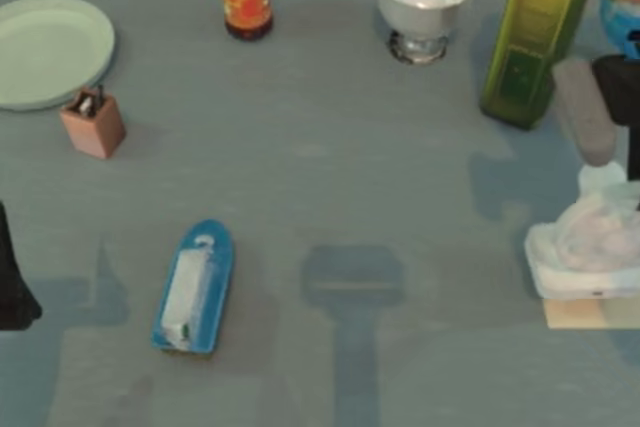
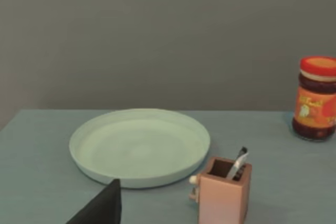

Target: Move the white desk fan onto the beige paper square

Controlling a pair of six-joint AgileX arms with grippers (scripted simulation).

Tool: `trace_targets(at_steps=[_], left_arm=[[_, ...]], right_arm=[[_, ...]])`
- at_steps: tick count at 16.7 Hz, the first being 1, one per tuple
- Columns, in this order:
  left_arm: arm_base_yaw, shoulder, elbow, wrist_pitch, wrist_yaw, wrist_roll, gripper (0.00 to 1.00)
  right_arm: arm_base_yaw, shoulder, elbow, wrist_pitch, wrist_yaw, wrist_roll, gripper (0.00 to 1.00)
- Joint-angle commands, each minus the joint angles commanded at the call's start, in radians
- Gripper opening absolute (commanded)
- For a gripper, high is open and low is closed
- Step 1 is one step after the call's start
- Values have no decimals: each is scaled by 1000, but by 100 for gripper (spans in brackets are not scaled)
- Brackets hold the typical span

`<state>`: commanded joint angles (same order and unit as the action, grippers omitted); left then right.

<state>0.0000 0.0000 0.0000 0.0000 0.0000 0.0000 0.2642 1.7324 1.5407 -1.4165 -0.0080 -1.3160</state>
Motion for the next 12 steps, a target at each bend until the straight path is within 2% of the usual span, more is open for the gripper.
trace_targets(at_steps=[2, 7, 12], left_arm=[[0, 0, 0, 0, 0, 0, 100], [0, 0, 0, 0, 0, 0, 100], [0, 0, 0, 0, 0, 0, 100]], right_arm=[[-26, -16, -19, 3, -1, -31, 0], [-22, -12, -21, 6, -1, -29, 0], [-27, -10, -125, 115, -1, -31, 0]])
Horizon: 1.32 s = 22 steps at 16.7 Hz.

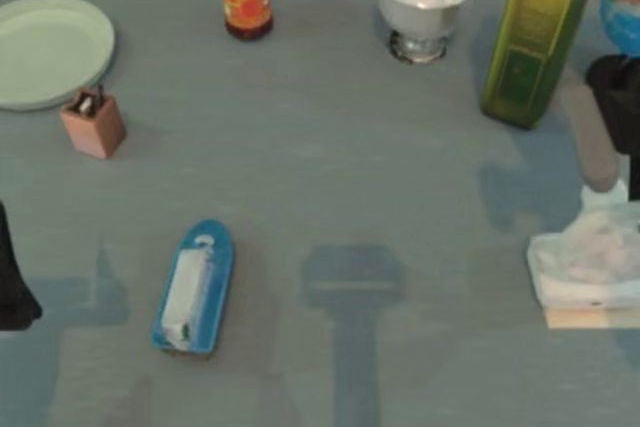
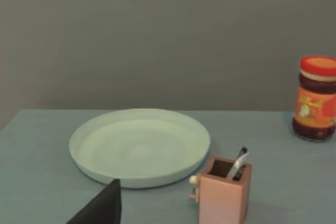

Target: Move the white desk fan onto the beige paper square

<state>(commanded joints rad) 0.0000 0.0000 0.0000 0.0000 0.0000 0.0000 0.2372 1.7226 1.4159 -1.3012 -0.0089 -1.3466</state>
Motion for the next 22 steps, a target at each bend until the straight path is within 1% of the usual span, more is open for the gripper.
trace_targets(at_steps=[5, 18, 19, 22], left_arm=[[0, 0, 0, 0, 0, 0, 100], [0, 0, 0, 0, 0, 0, 100], [0, 0, 0, 0, 0, 0, 100], [0, 0, 0, 0, 0, 0, 100]], right_arm=[[-1, 2, -24, 25, 0, -1, 0], [-1, 2, -24, 25, 0, -1, 98], [-1, 2, -24, 25, 0, -1, 100], [-1, 2, -24, 25, 0, -1, 100]])
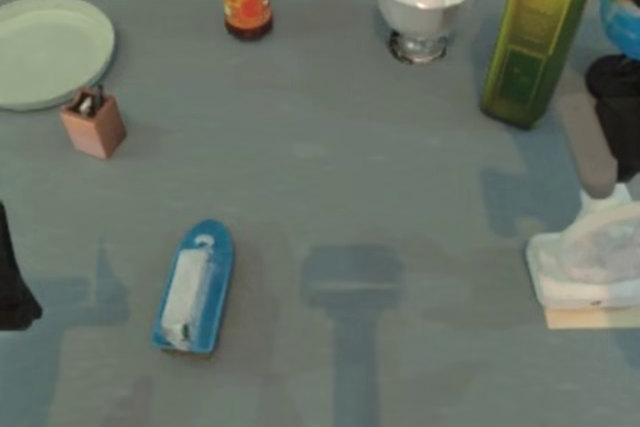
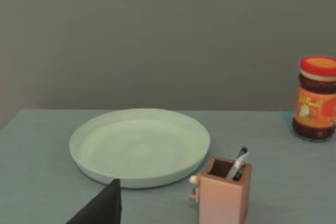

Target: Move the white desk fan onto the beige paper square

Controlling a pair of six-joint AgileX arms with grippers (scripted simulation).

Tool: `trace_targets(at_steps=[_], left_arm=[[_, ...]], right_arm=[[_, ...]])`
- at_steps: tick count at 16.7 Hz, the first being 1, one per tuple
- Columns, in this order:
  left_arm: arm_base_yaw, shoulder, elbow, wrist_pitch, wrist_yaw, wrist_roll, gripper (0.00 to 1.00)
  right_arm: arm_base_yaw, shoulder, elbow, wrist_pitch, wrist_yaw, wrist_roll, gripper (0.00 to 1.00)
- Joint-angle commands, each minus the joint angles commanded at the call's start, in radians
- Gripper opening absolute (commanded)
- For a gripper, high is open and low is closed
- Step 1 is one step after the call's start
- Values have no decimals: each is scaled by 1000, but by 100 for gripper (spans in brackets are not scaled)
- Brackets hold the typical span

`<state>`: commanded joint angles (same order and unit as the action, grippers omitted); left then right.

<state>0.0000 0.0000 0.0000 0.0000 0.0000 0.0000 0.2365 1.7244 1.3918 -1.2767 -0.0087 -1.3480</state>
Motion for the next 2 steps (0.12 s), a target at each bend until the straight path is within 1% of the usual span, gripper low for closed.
trace_targets(at_steps=[2], left_arm=[[0, 0, 0, 0, 0, 0, 100]], right_arm=[[0, 0, 0, 0, 0, 0, 100]])
